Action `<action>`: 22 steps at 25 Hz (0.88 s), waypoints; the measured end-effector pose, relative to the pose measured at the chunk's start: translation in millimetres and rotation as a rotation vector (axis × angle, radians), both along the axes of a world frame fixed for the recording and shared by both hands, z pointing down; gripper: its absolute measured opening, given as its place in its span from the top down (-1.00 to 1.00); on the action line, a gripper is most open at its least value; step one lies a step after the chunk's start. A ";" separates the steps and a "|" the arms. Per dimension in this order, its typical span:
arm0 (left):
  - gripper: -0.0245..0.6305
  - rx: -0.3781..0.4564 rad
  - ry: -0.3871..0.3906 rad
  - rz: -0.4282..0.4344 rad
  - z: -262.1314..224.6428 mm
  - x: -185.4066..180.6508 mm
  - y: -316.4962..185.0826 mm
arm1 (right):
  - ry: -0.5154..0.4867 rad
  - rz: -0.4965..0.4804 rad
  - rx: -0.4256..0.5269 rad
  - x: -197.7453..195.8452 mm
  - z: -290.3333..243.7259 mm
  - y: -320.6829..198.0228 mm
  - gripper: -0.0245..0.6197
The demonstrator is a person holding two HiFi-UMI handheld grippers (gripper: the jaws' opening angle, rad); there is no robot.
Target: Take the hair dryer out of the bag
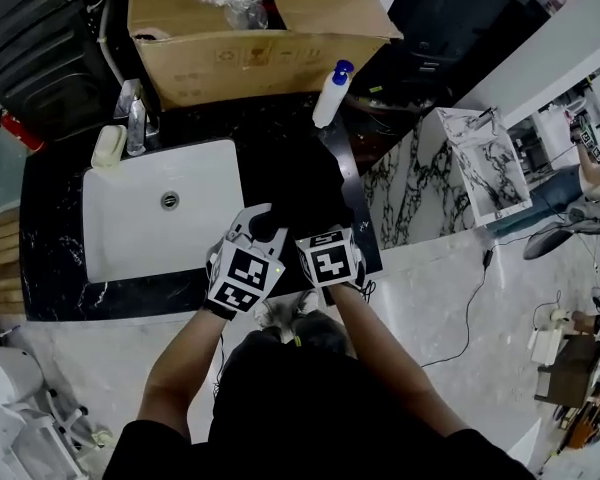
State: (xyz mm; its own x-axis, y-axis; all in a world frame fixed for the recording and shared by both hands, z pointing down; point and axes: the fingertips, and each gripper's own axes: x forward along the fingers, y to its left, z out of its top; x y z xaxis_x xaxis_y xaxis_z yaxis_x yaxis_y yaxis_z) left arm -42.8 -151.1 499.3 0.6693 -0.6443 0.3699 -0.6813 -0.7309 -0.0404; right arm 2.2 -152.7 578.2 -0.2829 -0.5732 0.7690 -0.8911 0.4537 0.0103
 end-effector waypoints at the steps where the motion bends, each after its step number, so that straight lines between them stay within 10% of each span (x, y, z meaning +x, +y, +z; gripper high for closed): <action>1: 0.86 -0.001 0.006 0.005 0.5 1.3 2.5 | 0.007 0.005 0.001 -2.2 2.0 -1.3 0.07; 22: 0.86 -0.032 -0.060 -0.038 32.6 -22.1 -20.9 | -0.225 -0.129 0.009 2.9 12.0 16.7 0.13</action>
State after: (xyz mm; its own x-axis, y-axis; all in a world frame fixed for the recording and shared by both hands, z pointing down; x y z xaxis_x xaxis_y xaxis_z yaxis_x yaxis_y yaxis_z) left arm -64.9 -172.0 531.9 0.6202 -0.6562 0.4298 -0.7059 -0.7059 -0.0592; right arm 5.2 -136.0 590.2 -0.5179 -0.5280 0.6731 -0.8060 0.5647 -0.1772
